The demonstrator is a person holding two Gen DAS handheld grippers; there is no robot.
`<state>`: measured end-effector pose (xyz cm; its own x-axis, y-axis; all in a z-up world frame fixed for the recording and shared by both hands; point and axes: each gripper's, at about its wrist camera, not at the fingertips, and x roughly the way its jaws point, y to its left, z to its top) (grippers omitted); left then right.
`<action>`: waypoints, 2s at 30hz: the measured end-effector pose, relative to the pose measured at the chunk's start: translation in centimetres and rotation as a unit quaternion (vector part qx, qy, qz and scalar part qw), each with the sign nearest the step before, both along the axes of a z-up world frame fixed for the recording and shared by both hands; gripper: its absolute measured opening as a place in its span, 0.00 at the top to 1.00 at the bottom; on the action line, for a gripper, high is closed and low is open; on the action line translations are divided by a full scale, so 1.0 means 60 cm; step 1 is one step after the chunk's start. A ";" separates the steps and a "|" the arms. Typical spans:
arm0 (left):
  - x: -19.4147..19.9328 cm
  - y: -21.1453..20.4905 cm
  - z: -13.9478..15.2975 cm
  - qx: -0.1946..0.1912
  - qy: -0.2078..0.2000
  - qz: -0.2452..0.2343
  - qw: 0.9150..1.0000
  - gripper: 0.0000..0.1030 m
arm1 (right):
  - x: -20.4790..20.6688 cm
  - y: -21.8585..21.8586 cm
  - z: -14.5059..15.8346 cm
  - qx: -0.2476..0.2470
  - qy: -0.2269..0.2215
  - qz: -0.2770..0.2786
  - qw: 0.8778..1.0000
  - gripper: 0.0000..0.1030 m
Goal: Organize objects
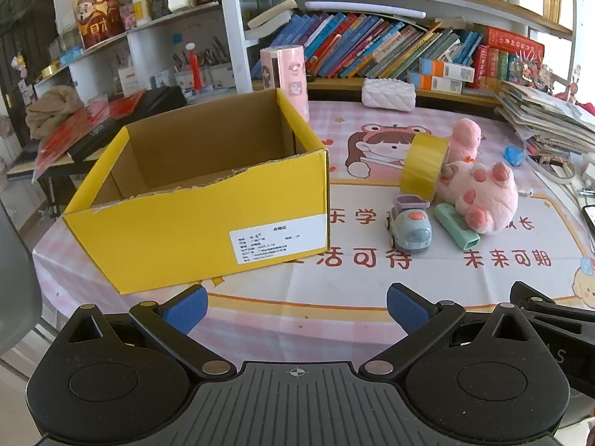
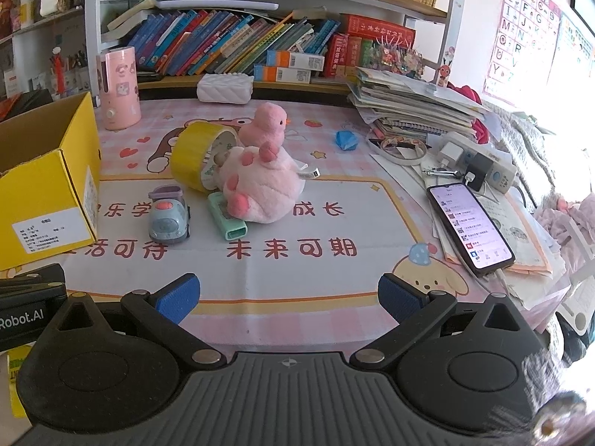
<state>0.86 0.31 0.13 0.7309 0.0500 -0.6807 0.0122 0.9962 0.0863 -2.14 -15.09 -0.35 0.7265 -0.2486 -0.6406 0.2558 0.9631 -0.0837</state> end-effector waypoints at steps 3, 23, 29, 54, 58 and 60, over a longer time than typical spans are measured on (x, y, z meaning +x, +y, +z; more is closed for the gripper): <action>-0.002 0.001 0.000 0.000 -0.002 0.001 1.000 0.00 | 0.002 0.001 0.001 -0.003 -0.001 0.001 1.000 0.00; -0.006 0.008 0.002 -0.003 -0.004 0.007 1.000 0.00 | 0.001 0.009 0.003 -0.006 -0.006 0.007 1.000 0.00; -0.006 0.015 0.005 -0.004 -0.006 0.008 1.000 0.00 | 0.000 0.016 0.005 -0.008 -0.009 0.009 1.000 0.00; -0.004 0.031 0.009 -0.018 -0.010 0.011 1.000 0.00 | 0.003 0.029 0.016 -0.015 -0.015 0.012 1.000 0.00; -0.003 0.028 0.010 -0.022 -0.007 0.011 1.000 0.00 | 0.002 0.029 0.016 -0.015 -0.013 0.011 1.000 0.00; -0.004 0.027 0.009 -0.023 -0.006 0.010 1.000 0.00 | 0.001 0.027 0.017 -0.017 -0.012 0.011 1.000 0.00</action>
<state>0.62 1.91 0.68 0.7388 0.0341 -0.6730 -0.0091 0.9991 0.0406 -2.09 -13.46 0.64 0.7467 -0.2544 -0.6145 0.2375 0.9650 -0.1110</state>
